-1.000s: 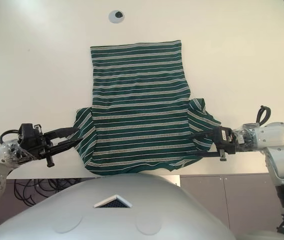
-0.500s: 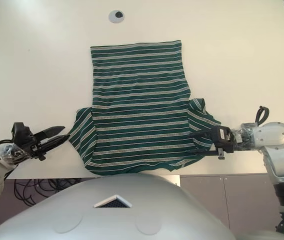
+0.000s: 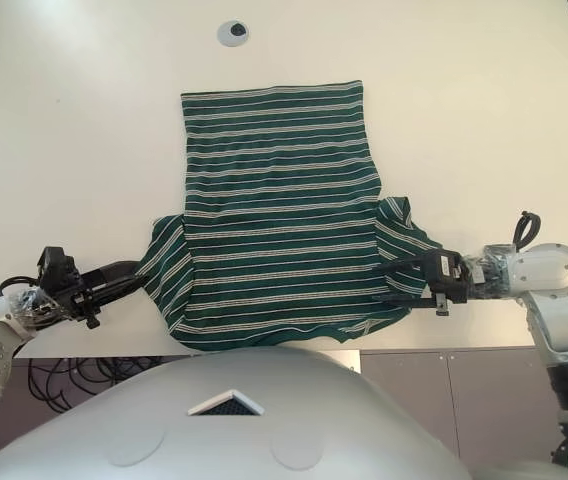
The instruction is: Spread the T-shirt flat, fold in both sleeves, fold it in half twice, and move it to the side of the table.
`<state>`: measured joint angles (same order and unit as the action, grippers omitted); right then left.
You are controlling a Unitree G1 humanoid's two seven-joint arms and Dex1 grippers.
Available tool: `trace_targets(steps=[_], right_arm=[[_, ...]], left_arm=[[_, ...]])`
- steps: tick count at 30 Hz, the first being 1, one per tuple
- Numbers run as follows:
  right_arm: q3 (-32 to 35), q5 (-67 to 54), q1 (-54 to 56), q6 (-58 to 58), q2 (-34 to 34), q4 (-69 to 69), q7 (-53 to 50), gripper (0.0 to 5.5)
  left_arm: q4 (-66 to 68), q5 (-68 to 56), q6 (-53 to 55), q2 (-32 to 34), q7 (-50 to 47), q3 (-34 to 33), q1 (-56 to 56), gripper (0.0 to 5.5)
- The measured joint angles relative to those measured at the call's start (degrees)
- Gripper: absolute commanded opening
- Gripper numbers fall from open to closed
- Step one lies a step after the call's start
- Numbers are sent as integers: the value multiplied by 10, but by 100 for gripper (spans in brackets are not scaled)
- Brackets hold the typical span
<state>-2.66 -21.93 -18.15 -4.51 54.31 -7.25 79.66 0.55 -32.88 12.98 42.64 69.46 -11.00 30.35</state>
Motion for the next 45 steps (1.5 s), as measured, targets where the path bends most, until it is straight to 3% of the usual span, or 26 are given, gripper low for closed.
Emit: trace_targets(steps=[7, 17, 33, 43, 45], right_arm=[[0, 0, 0, 5, 0, -7, -1, 223], [-2, -1, 7, 16, 0, -14, -6, 223], [-1, -2, 13, 21, -20, -13, -11, 223], [43, -25, 5, 24, -21, -9, -26, 223], [50, -25, 5, 22, -22, -1, -34, 223]], left_arm=[[1, 2, 5, 0, 9, 0, 8, 3], [-117, -90, 98, -30, -1, -13, 10, 3], [-130, -66, 128, -127, -47, 131, -83, 3], [-170, -62, 148, -165, -83, 188, -104, 3], [-171, -58, 147, -168, -94, 196, -104, 35]])
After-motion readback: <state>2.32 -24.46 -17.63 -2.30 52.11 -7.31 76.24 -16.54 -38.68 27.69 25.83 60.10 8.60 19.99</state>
